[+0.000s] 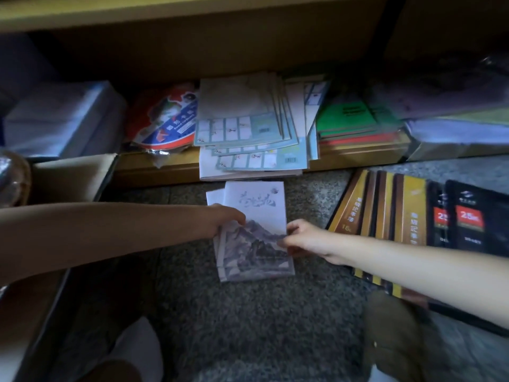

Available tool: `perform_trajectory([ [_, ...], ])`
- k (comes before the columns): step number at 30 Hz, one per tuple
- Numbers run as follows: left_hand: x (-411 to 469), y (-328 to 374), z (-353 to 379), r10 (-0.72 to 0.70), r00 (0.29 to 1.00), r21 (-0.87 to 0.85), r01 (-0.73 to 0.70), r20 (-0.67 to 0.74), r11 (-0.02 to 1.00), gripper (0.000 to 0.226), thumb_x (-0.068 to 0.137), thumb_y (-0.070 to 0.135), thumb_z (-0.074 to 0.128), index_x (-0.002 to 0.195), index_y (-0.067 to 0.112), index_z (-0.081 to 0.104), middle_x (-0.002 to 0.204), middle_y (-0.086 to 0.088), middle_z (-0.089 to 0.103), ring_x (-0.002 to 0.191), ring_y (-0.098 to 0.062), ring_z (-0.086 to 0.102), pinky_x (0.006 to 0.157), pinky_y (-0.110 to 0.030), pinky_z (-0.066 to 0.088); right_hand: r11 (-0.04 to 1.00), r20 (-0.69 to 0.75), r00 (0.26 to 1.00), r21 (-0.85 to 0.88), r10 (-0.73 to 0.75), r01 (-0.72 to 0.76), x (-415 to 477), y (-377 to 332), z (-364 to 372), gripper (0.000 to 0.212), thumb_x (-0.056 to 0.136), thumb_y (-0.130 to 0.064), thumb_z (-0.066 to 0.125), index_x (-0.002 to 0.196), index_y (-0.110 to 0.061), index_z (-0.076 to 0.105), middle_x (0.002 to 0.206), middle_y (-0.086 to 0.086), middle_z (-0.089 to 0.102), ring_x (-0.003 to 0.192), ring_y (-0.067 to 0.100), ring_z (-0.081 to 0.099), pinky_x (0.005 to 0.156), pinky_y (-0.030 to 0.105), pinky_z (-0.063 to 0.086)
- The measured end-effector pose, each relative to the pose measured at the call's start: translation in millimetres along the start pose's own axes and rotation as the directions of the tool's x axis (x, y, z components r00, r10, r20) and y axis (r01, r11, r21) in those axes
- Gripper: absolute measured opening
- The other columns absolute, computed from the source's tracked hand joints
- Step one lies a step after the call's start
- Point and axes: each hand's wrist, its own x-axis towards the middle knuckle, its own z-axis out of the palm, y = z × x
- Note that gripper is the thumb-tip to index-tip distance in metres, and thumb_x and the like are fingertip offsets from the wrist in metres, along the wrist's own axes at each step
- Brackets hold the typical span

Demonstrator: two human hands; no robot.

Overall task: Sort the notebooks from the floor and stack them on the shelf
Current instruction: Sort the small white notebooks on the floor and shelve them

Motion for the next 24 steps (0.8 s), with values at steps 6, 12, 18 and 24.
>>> perform_trajectory([
  [6,3,-15,18,0.058,0.998,0.015,-0.058,-0.014,0.998,0.044,0.065,0.014,0.080,0.102,0.001,0.059,0.105,-0.019,0.066,0.095,-0.034,0.065,0.088,-0.045,0.054,0.997,-0.018,0.997,-0.016,0.078,-0.078,-3,21,3,0.060,0.082,-0.031,0.071,0.123,-0.013,0.031,0.101,-0.004,0.046,0.100,0.013,0.047,0.076,0.024,0.043],
  [12,8,-25,25,0.112,0.985,0.125,-0.096,-0.130,0.988,0.039,0.071,0.015,0.078,0.102,0.004,0.056,0.105,-0.017,0.063,0.093,-0.032,0.063,0.083,-0.044,0.056,0.998,-0.073,0.996,0.037,0.056,-0.054,7,24,5,0.057,0.079,-0.025,0.074,0.119,-0.012,0.035,0.107,0.004,0.054,0.107,0.020,0.052,0.095,0.035,0.046],
  [18,12,-31,19,0.218,0.957,0.293,-0.156,-0.193,0.943,0.048,0.074,0.018,0.074,0.110,0.009,0.044,0.110,-0.012,0.053,0.101,-0.028,0.056,0.086,-0.043,0.053,1.000,-0.079,0.997,-0.019,-0.026,0.024,10,20,3,0.042,0.085,-0.019,0.067,0.109,-0.013,0.032,0.094,-0.005,0.044,0.086,0.006,0.045,0.066,0.019,0.039],
  [24,12,-21,20,0.155,0.968,0.140,-0.129,-0.197,0.982,0.033,0.072,0.016,0.074,0.092,0.014,0.048,0.100,-0.012,0.058,0.094,-0.029,0.061,0.084,-0.041,0.055,0.999,-0.124,0.992,0.041,-0.029,0.034,12,22,-2,0.033,0.084,-0.024,0.069,0.097,-0.014,0.041,0.099,0.011,0.057,0.082,0.016,0.055,0.057,0.020,0.043],
])
